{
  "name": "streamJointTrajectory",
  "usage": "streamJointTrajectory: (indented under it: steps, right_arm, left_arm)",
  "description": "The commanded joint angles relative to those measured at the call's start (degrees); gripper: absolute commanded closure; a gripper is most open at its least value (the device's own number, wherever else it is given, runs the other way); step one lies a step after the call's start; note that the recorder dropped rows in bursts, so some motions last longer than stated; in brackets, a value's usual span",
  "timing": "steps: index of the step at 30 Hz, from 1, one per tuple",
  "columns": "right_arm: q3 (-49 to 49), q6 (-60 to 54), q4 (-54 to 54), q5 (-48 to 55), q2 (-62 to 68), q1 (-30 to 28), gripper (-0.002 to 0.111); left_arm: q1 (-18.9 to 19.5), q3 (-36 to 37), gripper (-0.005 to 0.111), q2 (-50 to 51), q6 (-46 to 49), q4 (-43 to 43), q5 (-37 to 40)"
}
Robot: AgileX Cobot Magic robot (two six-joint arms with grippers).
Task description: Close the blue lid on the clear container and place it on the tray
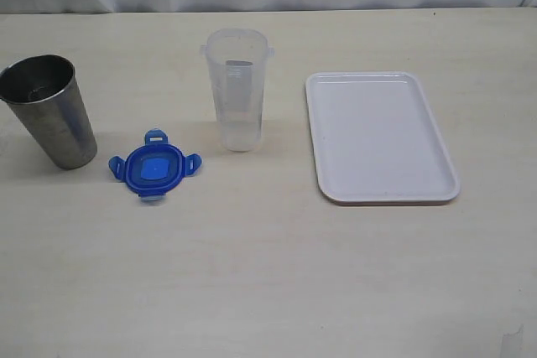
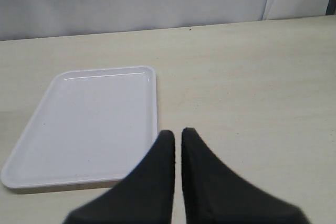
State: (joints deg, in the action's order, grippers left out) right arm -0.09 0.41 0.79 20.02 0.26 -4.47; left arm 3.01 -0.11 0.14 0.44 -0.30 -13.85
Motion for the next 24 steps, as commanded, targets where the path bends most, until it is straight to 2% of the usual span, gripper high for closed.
streamJointTrajectory:
  steps: [1,4,6,14,20,24]
  right_arm:
    - [0.09,-0.41,-0.24,-0.22,-0.26,-0.21,0.104]
    - [0.09,-0.41,-0.24,-0.22,-0.26,-0.21,0.104]
    - [0.09,-0.41,-0.24,-0.22,-0.26,-0.21,0.104]
    - [0.09,-0.41,-0.24,-0.22,-0.26,-0.21,0.104]
    - [0.09,-0.41,-0.24,-0.22,-0.26,-0.21,0.104]
    - [0.09,-0.41,-0.24,-0.22,-0.26,-0.21,0.104]
  left_arm:
    - [-0.44,0.11,0.002,-0.14,-19.43,-0.26,-3.99]
    - [-0.44,0.11,0.002,-0.14,-23.32,11.83,-6.76]
    - [-0.44,0.11,0.002,0.36,-26.44,15.84,-8.67]
    - [-0.44,0.11,0.002,15.69,-25.92,16.41,-21.69]
    - [-0.44,-0.83,0.002,31.57,-25.92,18.94,-26.53]
    - [-0.44,-0.93,0.002,41.63,-25.92,21.18,-33.00]
